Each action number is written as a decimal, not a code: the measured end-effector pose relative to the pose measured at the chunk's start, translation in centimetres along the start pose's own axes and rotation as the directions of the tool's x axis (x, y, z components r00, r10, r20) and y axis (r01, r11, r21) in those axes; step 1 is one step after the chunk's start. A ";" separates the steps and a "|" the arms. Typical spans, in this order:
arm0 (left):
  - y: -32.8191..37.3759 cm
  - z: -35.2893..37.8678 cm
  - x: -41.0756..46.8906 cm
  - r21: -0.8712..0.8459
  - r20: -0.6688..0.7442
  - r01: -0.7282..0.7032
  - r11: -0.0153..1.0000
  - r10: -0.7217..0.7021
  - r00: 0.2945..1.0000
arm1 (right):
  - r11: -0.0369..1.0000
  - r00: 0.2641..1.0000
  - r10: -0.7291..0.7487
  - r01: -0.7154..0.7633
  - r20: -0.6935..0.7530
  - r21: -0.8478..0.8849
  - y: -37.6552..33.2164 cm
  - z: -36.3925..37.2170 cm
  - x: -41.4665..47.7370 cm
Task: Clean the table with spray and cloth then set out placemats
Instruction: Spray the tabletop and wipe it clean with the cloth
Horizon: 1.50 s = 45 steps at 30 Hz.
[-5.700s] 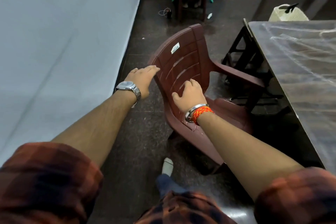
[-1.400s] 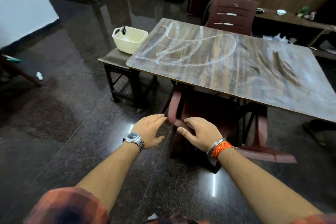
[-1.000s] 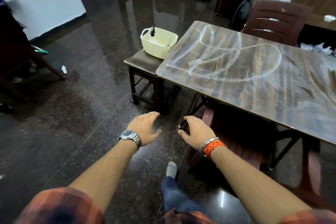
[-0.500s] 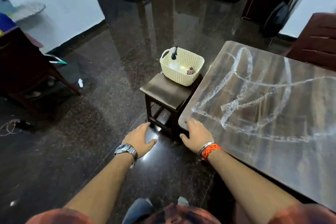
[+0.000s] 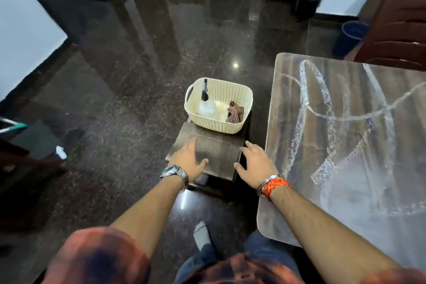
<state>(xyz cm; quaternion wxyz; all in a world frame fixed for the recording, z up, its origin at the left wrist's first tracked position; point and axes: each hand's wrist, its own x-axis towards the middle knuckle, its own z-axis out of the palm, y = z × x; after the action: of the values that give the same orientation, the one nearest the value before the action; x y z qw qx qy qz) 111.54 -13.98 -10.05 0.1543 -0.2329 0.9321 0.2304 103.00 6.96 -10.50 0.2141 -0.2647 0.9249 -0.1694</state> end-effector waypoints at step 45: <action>3.3 -4.5 29.2 -0.574 -0.190 -0.298 0.763 0.230 0.955 | 0.570 0.556 0.716 -0.116 -0.423 0.813 -1.6 -4.4 24.4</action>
<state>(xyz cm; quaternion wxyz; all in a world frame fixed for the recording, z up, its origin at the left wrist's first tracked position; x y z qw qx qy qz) 84.42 -24.29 -16.57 -0.0115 -0.1480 0.8425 0.5179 82.80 -7.10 -13.56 -0.0467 0.1800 0.8234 -0.5362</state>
